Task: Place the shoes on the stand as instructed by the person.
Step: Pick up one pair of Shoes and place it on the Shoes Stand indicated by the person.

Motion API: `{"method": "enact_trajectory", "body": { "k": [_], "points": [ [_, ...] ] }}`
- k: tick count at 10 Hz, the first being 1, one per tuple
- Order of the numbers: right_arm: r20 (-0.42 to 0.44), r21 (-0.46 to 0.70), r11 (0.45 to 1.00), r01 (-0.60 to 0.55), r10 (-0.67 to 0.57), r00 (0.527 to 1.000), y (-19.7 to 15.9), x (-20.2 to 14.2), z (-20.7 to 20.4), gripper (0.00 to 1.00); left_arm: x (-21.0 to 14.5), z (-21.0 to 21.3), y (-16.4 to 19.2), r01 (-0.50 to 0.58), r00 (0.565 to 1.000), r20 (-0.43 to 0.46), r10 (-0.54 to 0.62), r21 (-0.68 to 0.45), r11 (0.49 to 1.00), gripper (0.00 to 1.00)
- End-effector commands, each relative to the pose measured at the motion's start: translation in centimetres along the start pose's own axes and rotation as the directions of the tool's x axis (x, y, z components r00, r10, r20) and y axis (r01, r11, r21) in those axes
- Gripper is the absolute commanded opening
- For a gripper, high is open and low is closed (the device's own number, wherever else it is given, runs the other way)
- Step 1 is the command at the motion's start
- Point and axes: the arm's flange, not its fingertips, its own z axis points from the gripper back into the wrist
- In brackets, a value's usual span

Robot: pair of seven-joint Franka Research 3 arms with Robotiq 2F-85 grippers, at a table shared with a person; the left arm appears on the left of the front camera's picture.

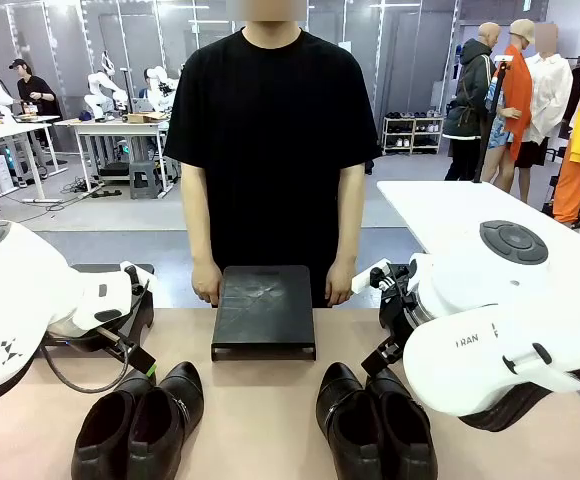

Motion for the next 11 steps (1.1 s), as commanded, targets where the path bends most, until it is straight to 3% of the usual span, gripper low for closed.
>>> {"method": "enact_trajectory", "body": {
  "k": [1,3,4,5,6,8,9,10,11],
  "points": [
    [0.000,0.000,1.000,0.002,-0.002,1.000,0.0,0.0,0.0,1.00,0.0,0.0,0.0,0.000,1.000,0.000,0.000,0.000,1.000,1.00],
    [0.000,0.000,1.000,0.000,0.000,1.000,0.0,0.0,0.0,1.00,0.0,0.0,0.0,0.000,1.000,0.000,0.000,0.000,1.000,1.00],
    [0.009,0.037,0.999,0.004,-0.005,1.000,-0.3,0.9,1.7,1.00,1.1,1.1,0.4,0.053,0.998,0.020,-0.055,0.073,0.996,1.00],
    [-0.014,0.139,0.989,0.047,-0.045,0.999,-0.6,1.8,3.9,1.00,2.0,2.9,0.7,0.076,0.997,0.021,-0.077,0.049,0.996,1.00],
    [-0.011,0.236,0.969,0.074,-0.074,0.997,-0.9,2.6,7.3,1.00,2.7,5.6,1.4,0.067,0.998,0.023,-0.066,-0.015,0.998,1.00],
    [0.006,0.363,0.918,0.161,-0.175,0.984,-3.4,3.1,13.1,1.00,3.1,10.6,4.3,-0.053,0.997,0.040,0.064,-0.236,0.970,1.00],
    [0.038,0.447,0.871,0.206,-0.248,0.968,-5.0,2.4,15.8,1.00,2.5,13.4,6.1,-0.082,0.994,0.035,0.105,-0.405,0.911,1.00],
    [0.055,0.509,0.825,0.245,-0.315,0.947,-6.8,1.0,18.1,1.00,1.2,15.6,7.9,-0.077,0.993,0.041,0.112,-0.490,0.868,1.00],
    [0.066,0.592,0.762,0.262,-0.370,0.927,-8.6,-1.2,20.5,1.00,-0.4,17.8,10.2,-0.093,0.979,0.087,0.184,-0.611,0.786,1.00]
  ]
}}
